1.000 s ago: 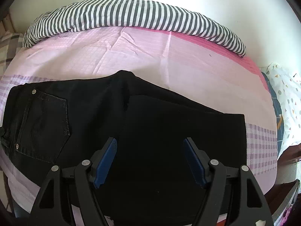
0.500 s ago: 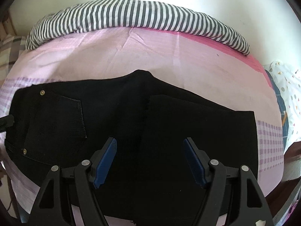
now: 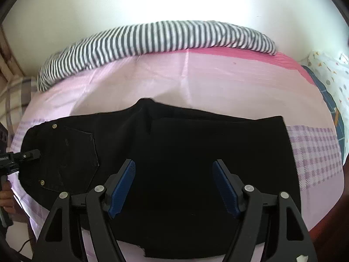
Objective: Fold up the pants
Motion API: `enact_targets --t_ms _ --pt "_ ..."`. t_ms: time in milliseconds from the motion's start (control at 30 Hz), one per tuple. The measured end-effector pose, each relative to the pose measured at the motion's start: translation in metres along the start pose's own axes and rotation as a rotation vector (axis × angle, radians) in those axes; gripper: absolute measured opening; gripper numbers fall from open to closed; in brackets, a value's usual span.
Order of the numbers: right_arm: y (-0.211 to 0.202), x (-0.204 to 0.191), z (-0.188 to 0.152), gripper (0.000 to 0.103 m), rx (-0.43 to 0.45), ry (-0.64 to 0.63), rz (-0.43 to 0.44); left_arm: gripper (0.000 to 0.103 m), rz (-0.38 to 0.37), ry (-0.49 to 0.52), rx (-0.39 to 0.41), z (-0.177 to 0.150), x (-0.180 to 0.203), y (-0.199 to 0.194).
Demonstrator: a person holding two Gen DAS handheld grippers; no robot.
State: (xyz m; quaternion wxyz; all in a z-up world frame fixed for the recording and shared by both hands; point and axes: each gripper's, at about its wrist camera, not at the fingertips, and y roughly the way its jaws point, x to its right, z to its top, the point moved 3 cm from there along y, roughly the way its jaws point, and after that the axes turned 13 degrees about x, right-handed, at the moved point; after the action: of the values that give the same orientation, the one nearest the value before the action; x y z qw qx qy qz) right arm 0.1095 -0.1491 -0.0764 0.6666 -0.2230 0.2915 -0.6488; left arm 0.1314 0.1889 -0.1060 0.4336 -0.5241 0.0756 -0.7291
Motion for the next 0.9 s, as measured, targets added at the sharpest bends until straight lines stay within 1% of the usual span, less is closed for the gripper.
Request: enact_targets --t_ms 133,233,367,433,533,667,767,900 --pt "-0.012 0.027 0.003 0.071 0.04 0.045 -0.001 0.02 -0.042 0.004 0.031 0.008 0.049 -0.009" --pt "-0.021 0.052 0.002 0.071 0.061 0.096 0.008 0.02 -0.06 0.066 0.039 0.011 0.1 -0.004" --pt "-0.03 0.093 0.0 0.071 0.081 0.164 0.008 0.02 -0.089 0.156 0.025 0.008 0.173 0.019" --pt "-0.035 0.116 -0.004 0.071 0.089 0.196 0.006 0.02 -0.099 0.191 0.009 0.004 0.207 0.038" --pt "-0.041 0.145 -0.012 0.071 0.094 0.23 -0.009 0.02 -0.107 0.226 -0.032 -0.006 0.251 0.079" --pt "-0.046 0.184 -0.029 0.071 0.09 0.3 -0.025 0.02 -0.093 0.262 -0.089 -0.024 0.287 0.13" --pt "-0.047 0.212 -0.045 0.071 0.083 0.355 -0.036 0.02 -0.054 0.314 -0.134 -0.042 0.312 0.17" --pt "-0.046 0.235 -0.063 0.071 0.069 0.41 -0.048 0.02 0.025 0.402 -0.199 -0.069 0.33 0.221"
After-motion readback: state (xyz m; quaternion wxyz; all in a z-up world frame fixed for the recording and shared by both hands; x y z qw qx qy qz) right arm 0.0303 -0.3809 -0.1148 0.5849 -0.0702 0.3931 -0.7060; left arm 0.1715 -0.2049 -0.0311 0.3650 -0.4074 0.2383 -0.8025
